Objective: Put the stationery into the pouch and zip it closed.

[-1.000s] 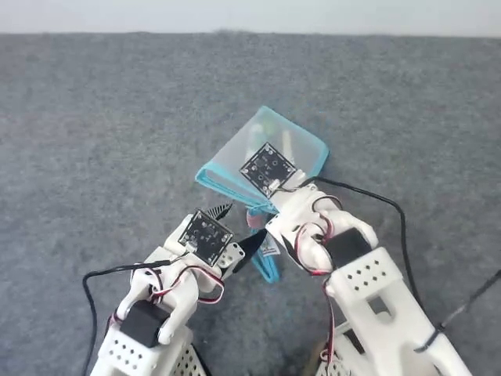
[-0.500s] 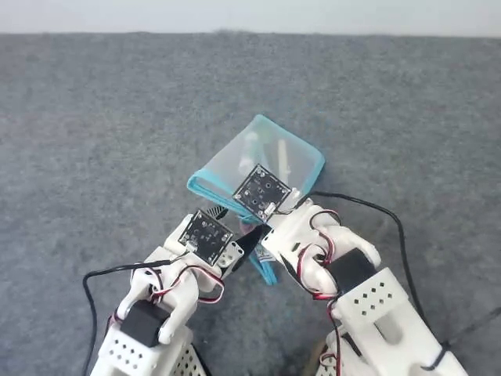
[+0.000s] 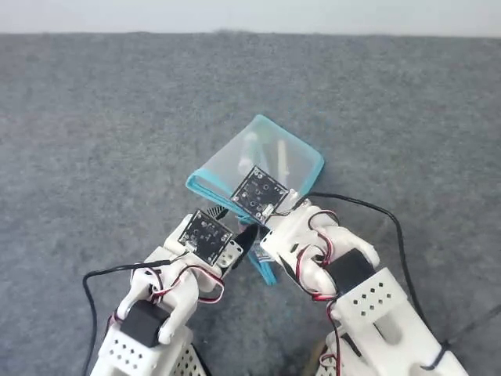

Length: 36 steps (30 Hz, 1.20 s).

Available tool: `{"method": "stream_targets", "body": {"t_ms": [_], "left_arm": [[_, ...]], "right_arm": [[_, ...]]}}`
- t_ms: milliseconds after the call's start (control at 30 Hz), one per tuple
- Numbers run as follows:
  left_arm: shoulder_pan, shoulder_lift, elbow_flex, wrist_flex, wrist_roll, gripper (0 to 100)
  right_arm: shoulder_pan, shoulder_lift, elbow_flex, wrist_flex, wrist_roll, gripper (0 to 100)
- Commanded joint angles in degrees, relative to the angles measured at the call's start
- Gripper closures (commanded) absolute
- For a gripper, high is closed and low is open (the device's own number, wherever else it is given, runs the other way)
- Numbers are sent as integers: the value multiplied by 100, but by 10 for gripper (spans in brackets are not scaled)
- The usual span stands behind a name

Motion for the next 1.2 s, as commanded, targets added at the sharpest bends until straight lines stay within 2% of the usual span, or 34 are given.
{"method": "stream_targets", "body": {"t_ms": [0, 133, 300, 467, 700, 1167], "left_arm": [[35, -9, -40, -308, -70, 835], [-35, -9, -57, -308, -70, 874], [-457, -26, -66, -387, -62, 994], [-624, -18, -40, -448, -62, 987], [-1037, -26, -75, -466, -62, 987], [-1037, -18, -48, -431, -88, 987]], "right_arm": [[-180, -75, -26, -84, 88, 992], [-163, -75, 79, -136, 105, 992], [-154, -75, 220, -215, 114, 992], [-92, -75, 229, -215, 114, 992], [716, -75, 273, -215, 114, 992], [734, -119, 299, -215, 114, 992]]}}
